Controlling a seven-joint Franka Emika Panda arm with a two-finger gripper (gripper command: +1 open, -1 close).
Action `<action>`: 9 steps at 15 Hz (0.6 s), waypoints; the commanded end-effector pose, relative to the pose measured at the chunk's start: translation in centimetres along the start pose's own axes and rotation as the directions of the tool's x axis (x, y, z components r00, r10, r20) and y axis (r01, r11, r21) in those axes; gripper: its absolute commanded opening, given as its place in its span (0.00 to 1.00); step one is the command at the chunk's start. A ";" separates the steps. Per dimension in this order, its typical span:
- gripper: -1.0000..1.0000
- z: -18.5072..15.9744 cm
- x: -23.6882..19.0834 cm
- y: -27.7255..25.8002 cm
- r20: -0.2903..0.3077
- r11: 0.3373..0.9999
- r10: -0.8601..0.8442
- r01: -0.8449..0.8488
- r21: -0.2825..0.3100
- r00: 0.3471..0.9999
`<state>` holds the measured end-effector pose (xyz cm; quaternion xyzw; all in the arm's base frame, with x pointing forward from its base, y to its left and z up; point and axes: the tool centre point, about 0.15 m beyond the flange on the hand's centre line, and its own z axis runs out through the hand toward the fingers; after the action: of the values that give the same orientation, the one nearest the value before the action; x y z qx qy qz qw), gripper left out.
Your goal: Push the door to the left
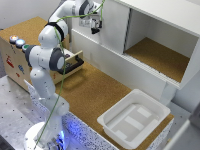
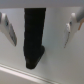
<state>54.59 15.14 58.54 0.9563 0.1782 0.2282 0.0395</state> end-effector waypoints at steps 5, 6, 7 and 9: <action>1.00 -2.5 -5.9 -0.3 0.072 0.998 -0.029 0.025 0.056 0.997; 1.00 -2.7 -6.7 -0.8 0.061 0.998 -0.039 0.036 0.052 0.997; 1.00 -2.6 -7.4 -1.2 0.068 0.996 -0.047 0.042 0.074 0.997; 1.00 -2.3 -9.1 -1.7 0.091 0.991 -0.042 0.030 0.132 0.995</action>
<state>49.76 14.46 58.07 0.9672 0.1893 0.1650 0.0393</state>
